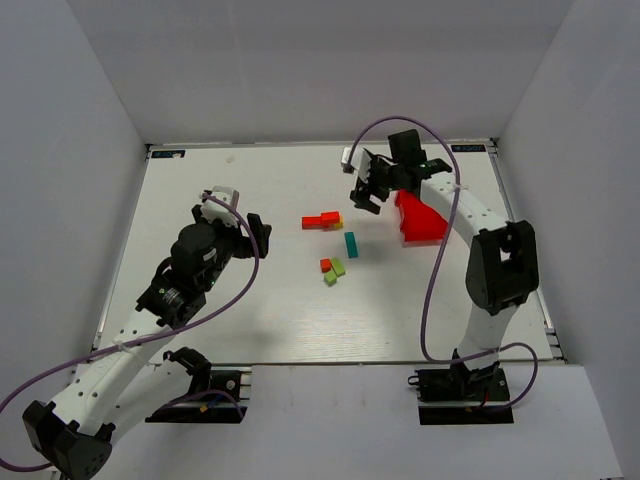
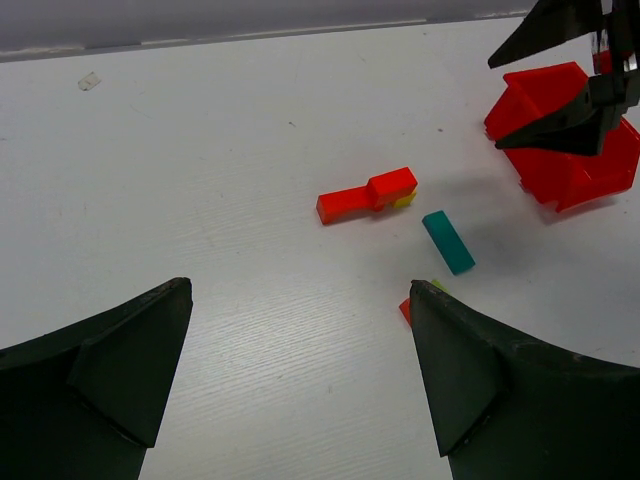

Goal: Build the wood block tower

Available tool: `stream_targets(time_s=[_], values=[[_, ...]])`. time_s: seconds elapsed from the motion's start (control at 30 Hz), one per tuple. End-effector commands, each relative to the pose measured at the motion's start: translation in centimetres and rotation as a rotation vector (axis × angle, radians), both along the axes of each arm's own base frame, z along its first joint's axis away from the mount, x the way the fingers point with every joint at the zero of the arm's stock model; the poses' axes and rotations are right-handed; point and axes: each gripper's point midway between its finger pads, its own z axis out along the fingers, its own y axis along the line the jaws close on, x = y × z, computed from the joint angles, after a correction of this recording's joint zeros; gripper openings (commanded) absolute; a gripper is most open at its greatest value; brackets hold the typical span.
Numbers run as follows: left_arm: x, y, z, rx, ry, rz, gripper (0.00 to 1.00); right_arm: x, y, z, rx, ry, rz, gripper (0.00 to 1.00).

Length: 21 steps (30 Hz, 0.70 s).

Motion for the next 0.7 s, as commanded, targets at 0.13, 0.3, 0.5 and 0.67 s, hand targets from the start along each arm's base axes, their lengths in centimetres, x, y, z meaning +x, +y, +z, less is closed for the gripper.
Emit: stream_targets(time_s=[0.13, 0.3, 0.5, 0.67], values=[[0.0, 0.1, 0.6, -0.007, -0.024, -0.003, 0.99, 2.1, 1.9, -3.8, 0.015, 0.167, -0.077, 0.0], [-0.1, -0.1, 0.6, -0.009, -0.023, -0.014, 0.99, 2.1, 1.9, -2.9, 0.036, 0.154, -0.094, 0.0], [-0.4, -1.4, 0.3, -0.014, -0.021, -0.088, 0.99, 0.2, -0.3, 1.6, 0.198, 0.033, -0.268, 0.81], [-0.4, -1.7, -0.4, -0.008, -0.003, -0.107, 0.99, -3.0, 0.2, 2.3, 0.267, 0.224, -0.255, 0.9]])
